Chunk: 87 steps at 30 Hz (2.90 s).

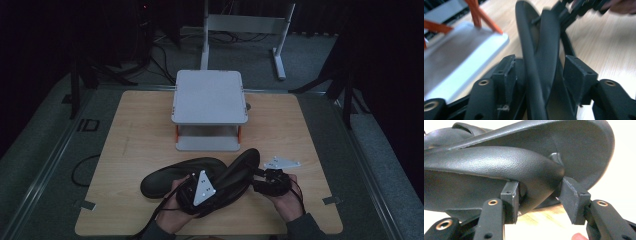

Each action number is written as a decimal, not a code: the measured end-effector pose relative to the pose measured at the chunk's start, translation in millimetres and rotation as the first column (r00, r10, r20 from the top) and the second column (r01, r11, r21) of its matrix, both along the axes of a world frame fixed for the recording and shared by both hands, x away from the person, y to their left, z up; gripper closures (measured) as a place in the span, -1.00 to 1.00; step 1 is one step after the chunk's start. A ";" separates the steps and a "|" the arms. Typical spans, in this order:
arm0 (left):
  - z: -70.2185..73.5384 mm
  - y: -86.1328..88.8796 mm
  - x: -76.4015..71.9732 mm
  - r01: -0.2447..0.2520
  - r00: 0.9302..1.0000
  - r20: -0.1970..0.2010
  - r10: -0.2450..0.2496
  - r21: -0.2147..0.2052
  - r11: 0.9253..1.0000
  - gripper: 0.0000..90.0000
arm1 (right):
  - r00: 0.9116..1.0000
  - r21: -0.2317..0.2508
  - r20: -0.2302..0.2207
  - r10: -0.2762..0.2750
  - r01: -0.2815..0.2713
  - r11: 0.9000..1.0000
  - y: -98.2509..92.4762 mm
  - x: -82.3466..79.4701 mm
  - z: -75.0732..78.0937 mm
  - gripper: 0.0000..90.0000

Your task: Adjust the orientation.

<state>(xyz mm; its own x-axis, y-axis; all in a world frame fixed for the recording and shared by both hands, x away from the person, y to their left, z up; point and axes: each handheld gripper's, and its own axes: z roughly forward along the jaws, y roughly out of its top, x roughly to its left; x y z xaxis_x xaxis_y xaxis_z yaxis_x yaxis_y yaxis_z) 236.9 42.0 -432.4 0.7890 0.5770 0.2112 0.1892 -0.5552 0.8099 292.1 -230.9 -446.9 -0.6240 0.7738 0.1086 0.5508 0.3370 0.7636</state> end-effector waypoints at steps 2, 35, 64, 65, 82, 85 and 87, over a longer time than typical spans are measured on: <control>-6.8 4.0 5.5 -0.006 1.000 -0.021 0.006 -0.001 1.000 0.09 | 1.000 0.000 0.000 -0.001 0.001 1.000 -0.5 -0.1 0.5 0.12; -37.2 -18.3 20.2 0.022 0.991 -0.132 -0.030 -0.062 0.998 0.02 | 0.998 -0.010 -0.012 -0.060 0.060 0.998 -26.1 -1.9 -2.8 0.06; -41.0 30.8 43.9 -0.090 0.986 -0.144 0.083 -0.039 0.995 0.28 | 0.998 0.002 -0.029 -0.056 0.057 0.998 -24.1 4.3 -6.9 0.02; -40.7 30.4 43.9 -0.089 0.986 -0.147 0.083 -0.037 0.995 0.39 | 0.998 0.005 -0.032 -0.057 0.057 0.998 -24.5 4.4 -7.4 0.02; -30.5 35.4 52.9 -0.236 0.967 -0.121 0.224 -0.096 0.967 0.67 | 0.998 0.009 -0.026 -0.056 0.056 0.998 -24.4 4.5 -8.1 0.02; -27.7 36.3 58.7 -0.281 0.957 -0.111 0.268 -0.116 0.953 0.67 | 0.998 0.009 -0.026 -0.059 0.059 0.998 -24.0 4.9 -8.2 0.02; -26.9 36.5 64.7 -0.317 0.946 -0.107 0.306 -0.119 0.941 0.67 | 0.998 0.008 -0.024 -0.059 0.059 0.998 -23.7 5.0 -8.2 0.02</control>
